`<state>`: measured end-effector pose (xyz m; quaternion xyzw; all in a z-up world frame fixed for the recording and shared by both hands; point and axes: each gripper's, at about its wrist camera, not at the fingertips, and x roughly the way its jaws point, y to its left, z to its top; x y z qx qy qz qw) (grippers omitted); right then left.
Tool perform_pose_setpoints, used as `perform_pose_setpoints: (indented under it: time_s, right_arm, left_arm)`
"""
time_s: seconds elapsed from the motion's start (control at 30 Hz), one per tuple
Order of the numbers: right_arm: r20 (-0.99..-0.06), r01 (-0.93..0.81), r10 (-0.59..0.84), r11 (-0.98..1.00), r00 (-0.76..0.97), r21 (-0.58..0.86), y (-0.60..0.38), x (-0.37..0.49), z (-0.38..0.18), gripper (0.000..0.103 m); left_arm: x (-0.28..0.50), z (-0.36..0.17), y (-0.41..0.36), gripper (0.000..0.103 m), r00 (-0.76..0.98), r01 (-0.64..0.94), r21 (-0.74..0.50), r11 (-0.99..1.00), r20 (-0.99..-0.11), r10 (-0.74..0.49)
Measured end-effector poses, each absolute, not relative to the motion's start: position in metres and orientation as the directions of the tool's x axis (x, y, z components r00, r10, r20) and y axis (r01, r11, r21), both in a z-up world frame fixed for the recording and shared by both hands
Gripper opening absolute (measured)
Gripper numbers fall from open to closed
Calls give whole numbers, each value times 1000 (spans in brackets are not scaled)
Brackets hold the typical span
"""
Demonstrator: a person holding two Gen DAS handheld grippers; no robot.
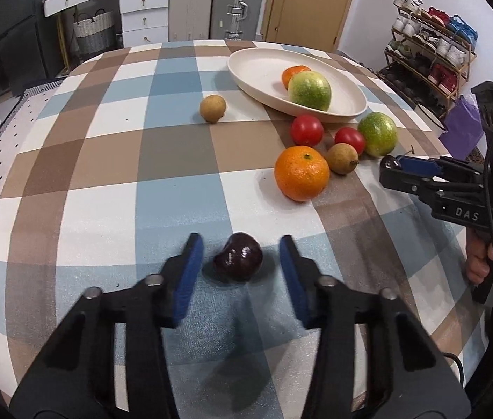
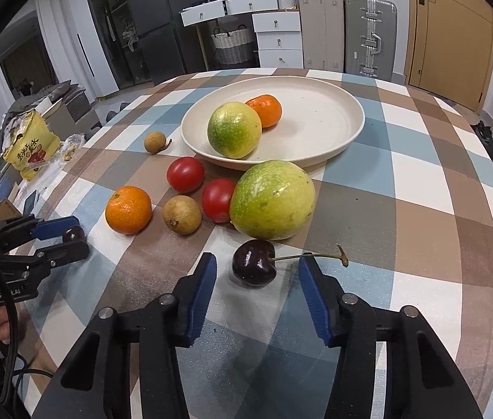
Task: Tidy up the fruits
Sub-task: 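Close the left tool on the dark cherry while the right tool grasps the stemmed cherry, then carry both cherries over the cream plate while both tools open to drop them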
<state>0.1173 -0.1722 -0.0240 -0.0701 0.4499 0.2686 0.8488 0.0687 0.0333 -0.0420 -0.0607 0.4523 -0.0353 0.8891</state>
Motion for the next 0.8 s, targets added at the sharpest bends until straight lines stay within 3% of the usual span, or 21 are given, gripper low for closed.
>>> perform_pose_setpoints:
  time_s: [0.07, 0.33, 0.8]
  right_arm:
    - [-800, -519, 396, 846, 451, 125, -172, 118, -24, 45]
    - [-793, -525, 423, 837, 439, 155, -175, 117, -24, 26]
    - [-773, -520, 442, 836, 454, 172, -193, 106, -10, 25]
  left_arm:
    - [69, -42, 33, 24, 587, 14, -147, 989, -799, -127]
    - [68, -38, 32, 24, 602, 22, -160, 987, -786, -141]
    - [83, -15, 22, 24, 650, 22, -162, 986, -747, -138]
